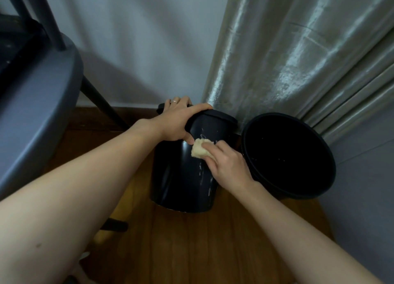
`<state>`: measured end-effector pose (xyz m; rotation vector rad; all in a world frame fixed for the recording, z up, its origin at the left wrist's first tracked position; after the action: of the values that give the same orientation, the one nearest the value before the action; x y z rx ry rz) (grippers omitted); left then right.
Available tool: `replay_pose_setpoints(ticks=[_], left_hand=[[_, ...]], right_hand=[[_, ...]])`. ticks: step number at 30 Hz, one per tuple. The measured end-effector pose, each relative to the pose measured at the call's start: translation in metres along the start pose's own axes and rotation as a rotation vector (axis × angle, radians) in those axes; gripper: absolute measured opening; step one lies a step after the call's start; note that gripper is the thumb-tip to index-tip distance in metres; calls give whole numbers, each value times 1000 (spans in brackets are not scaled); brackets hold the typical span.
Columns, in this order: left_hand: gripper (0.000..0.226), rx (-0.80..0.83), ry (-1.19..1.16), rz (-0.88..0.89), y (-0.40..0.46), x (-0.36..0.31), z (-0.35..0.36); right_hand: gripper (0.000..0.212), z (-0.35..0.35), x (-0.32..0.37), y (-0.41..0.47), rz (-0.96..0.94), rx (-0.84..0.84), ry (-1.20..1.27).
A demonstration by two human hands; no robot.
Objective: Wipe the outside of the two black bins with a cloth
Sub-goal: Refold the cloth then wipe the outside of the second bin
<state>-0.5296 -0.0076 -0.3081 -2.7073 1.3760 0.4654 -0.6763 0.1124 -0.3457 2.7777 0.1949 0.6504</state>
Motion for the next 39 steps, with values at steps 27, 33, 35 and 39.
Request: replay_pose_setpoints(ticks=[27, 33, 35, 39], left_hand=[[102, 17, 18, 30, -1, -7, -3], [104, 28, 13, 29, -1, -7, -2], [105, 28, 10, 28, 0, -7, -2], [104, 26, 25, 32, 0, -7, -3]], right_hand=[[33, -15, -2, 34, 50, 13, 2], [32, -22, -5, 48, 120, -55, -19], [33, -22, -6, 51, 190, -87, -3], [31, -8, -8, 19, 53, -8, 56]])
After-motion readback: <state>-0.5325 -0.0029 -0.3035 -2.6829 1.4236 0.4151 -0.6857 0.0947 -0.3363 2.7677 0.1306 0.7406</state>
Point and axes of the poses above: each hand's wrist, its own y-axis towards the middle knuckle, its own z-axis out of the palm, x = y × z, the point moved 4 cm from there along y, towards the middle knuckle, and after that the axes turned 15 degrees about z, right-handed, at the moved point
